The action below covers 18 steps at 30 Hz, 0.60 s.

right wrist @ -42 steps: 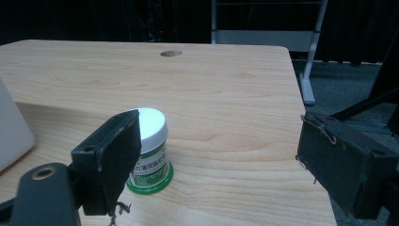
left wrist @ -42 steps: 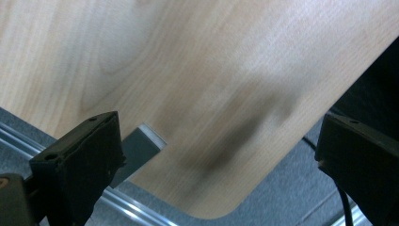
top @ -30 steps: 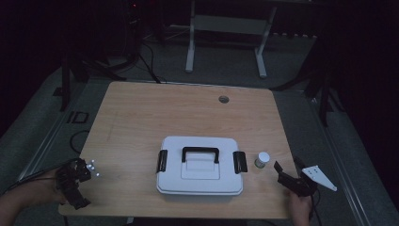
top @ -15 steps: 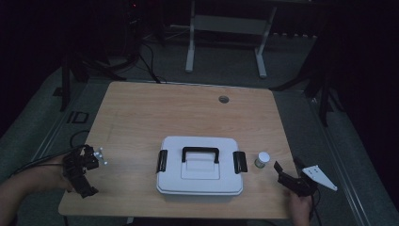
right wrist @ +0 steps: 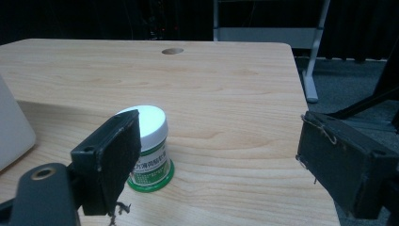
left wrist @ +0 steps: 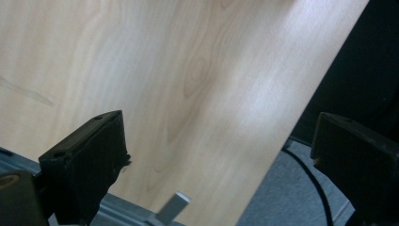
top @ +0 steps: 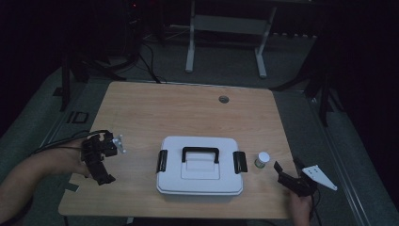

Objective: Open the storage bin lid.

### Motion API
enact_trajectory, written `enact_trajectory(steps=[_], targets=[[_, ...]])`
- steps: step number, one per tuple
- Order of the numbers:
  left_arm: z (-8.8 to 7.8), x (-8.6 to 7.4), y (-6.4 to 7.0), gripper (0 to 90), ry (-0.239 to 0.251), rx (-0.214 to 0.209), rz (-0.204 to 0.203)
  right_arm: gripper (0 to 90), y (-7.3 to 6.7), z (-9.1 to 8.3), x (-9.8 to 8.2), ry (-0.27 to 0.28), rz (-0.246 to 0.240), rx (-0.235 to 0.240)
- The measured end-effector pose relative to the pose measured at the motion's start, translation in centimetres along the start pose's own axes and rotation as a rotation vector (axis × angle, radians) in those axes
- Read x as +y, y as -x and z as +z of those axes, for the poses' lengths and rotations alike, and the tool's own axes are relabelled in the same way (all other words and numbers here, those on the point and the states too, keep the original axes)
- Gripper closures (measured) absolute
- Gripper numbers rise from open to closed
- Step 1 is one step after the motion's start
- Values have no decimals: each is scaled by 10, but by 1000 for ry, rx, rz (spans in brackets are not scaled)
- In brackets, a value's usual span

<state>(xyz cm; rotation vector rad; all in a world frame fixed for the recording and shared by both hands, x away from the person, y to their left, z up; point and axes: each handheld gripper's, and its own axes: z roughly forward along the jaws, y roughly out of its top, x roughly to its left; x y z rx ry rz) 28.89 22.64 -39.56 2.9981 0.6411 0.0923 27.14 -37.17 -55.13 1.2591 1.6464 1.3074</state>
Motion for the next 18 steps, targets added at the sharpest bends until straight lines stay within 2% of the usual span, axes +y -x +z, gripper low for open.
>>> enact_trajectory(steps=[3, 10, 12, 15, 18], targets=[[-5, 12, 1, 39, 10, -20, 31, 136, 0, 0, 0, 3, -4, 0], [-16, 38, 2, 45, 6, -27, 75, 136, 0, 0, 0, 1, 0, 3], [-18, 46, 3, 45, 4, -48, 92, 136, 0, 0, 0, 2, -5, 2], [-19, 55, 4, 45, 2, -43, 110, 136, 0, 0, 0, 3, -5, 4], [-21, 72, 6, 45, 2, -35, 139, 135, 0, -1, 0, 5, -2, 5]])
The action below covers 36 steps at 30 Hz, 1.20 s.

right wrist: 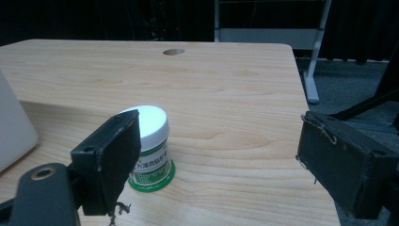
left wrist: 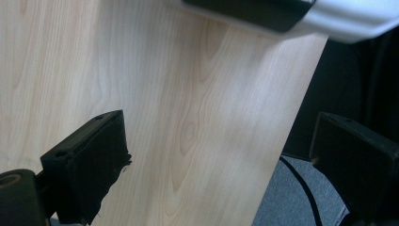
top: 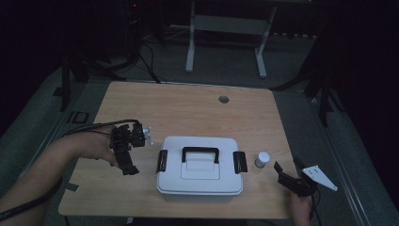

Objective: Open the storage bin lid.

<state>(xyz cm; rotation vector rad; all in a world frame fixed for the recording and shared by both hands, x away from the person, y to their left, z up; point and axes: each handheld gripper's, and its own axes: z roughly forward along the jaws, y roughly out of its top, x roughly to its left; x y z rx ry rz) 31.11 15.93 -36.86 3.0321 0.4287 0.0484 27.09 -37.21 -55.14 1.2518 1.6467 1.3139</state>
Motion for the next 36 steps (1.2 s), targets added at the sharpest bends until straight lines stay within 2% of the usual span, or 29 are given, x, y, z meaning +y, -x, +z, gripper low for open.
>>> enact_trajectory(steps=[4, 5, 6, 9, 10, 12, 13, 15, 16, 17, 21, 22, 23, 25, 27, 28, 35, 36], targets=[[-3, 18, -1, 45, 7, -7, 24, 136, 0, 0, 0, 3, 3, 3], [-3, 18, -1, 45, 7, -7, 24, 136, 0, 0, 0, 3, 3, 3], [-4, 27, -1, 45, 0, -5, 43, 136, 1, 0, 0, 4, 4, 5], [-4, 40, 0, 45, 0, -15, 65, 136, 1, 0, 0, 4, 4, 6], [-3, 44, -1, 45, -7, -6, 76, 136, 1, 0, 0, 4, 5, 7], [-4, 51, -1, 45, 12, -28, 75, 136, 1, -1, 0, 5, 5, 10], [-4, 55, -1, 45, 9, -14, 85, 136, 1, -1, 0, 7, 6, 10], [-3, 63, -1, 45, 7, -23, 99, 136, 2, -1, 0, 7, 10, 12], [-3, 66, 0, 45, 3, -8, 106, 136, 2, -1, 0, 7, 9, 13], [-2, 70, 1, 45, 7, -23, 110, 136, 2, -1, 0, 8, 10, 13], [-1, 82, 2, 45, 7, -26, 132, 136, 2, -1, 0, 10, 11, 16], [-1, 89, 3, 45, 0, -18, 145, 136, 2, -1, 0, 10, 12, 18], [-1, 92, 3, 45, 6, -27, 149, 136, 3, -1, 0, 11, 12, 19], [-2, 100, 4, 58, 11, -9, 162, 136, 3, -2, -1, 13, 19, 22], [-3, 103, 4, 58, 14, -10, 171, 136, 3, -2, -1, 14, 21, 23], [-3, 111, 5, 59, 19, -9, 186, 136, 3, -2, -1, 17, 22, 24], [-1, 131, 8, 152, 15, -22, 214, 136, 4, -3, -1, 19, 27, 30], [-1, 136, 7, 200, 11, -38, 211, 136, 4, -3, -1, 19, 27, 31]])
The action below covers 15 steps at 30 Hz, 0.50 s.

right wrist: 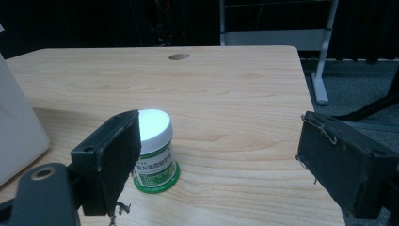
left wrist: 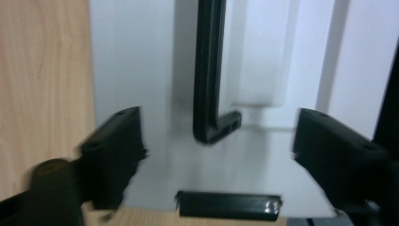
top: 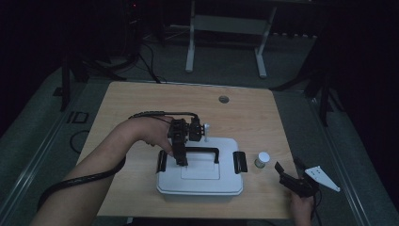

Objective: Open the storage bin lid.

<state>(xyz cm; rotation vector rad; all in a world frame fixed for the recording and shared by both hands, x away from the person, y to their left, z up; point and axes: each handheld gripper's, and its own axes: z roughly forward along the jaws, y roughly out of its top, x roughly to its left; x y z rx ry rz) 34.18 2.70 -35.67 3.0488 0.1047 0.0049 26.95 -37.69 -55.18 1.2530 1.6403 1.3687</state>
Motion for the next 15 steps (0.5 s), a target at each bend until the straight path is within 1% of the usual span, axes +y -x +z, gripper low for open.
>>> enact_trajectory(steps=[1, 2, 4, 5, 6, 10, 11, 12, 13, 14, 15], targets=[[1, 2, -1, 250, -6, 2, -12, 136, 0, 0, 0, 1, 0, 1], [1, 4, -3, 305, -7, -11, -20, 136, 0, 0, 0, 1, 0, 1], [1, 8, -5, 415, -7, -27, -22, 136, 0, 0, 0, -1, 2, 1], [1, 8, -5, 462, -7, -27, -22, 136, 0, 0, 0, -1, 1, 1], [1, 11, -7, 506, -7, -49, -21, 136, 0, 0, 0, -1, 0, 1], [0, 17, -8, 638, -37, -66, -20, 136, 0, 0, 0, -4, 1, 2], [0, 17, -8, 653, -37, -66, -20, 136, 0, 0, 0, -4, 1, 2], [0, 19, -8, 683, -50, -62, -23, 136, -1, 1, 0, -7, 0, 1], [1, 21, -9, 692, -58, -72, -30, 136, -1, 1, 0, -7, -1, 1], [2, 22, -9, 714, -70, -68, -31, 136, -1, 1, 0, -7, -2, 0], [3, 24, -10, 736, -74, -79, -33, 136, -1, 1, 0, -6, -3, 1]])
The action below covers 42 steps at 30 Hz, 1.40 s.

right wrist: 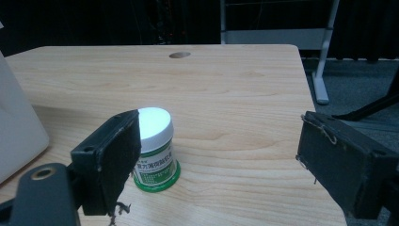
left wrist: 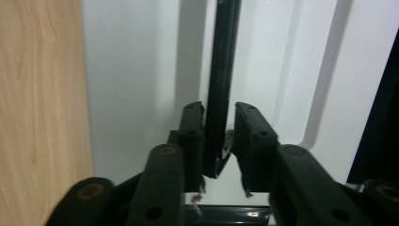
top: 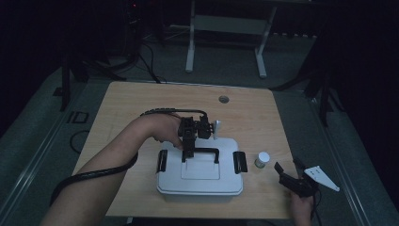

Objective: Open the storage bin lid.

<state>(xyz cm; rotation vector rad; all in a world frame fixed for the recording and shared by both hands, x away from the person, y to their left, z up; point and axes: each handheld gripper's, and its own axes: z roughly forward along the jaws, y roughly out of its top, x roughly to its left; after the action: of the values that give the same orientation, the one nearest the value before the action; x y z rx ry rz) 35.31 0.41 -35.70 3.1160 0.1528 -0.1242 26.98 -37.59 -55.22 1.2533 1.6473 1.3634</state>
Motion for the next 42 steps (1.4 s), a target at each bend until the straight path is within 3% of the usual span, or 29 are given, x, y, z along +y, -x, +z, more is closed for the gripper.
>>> enact_trajectory(steps=[3, 6, 11, 20, 24, 33, 42], targets=[[2, 2, 2, 778, -16, -16, 0, 136, 0, 0, 0, 1, 1, 1], [2, 4, 5, 822, -27, -32, 30, 136, 0, 0, 0, 0, 2, 1], [1, 7, 10, 831, -46, -10, 34, 136, 0, 1, 0, -3, -7, 0], [0, 5, 10, 834, -29, -3, 35, 136, 0, 1, 0, -4, -7, 2], [-6, 4, 10, 835, -10, -6, 30, 136, 0, 0, 0, -2, -1, 6], [-34, -1, 16, 836, 10, 32, 39, 136, 0, 1, 0, -4, -7, 6], [-57, -19, 16, 836, 38, 72, -2, 135, 0, 1, 0, -8, -5, 6]])
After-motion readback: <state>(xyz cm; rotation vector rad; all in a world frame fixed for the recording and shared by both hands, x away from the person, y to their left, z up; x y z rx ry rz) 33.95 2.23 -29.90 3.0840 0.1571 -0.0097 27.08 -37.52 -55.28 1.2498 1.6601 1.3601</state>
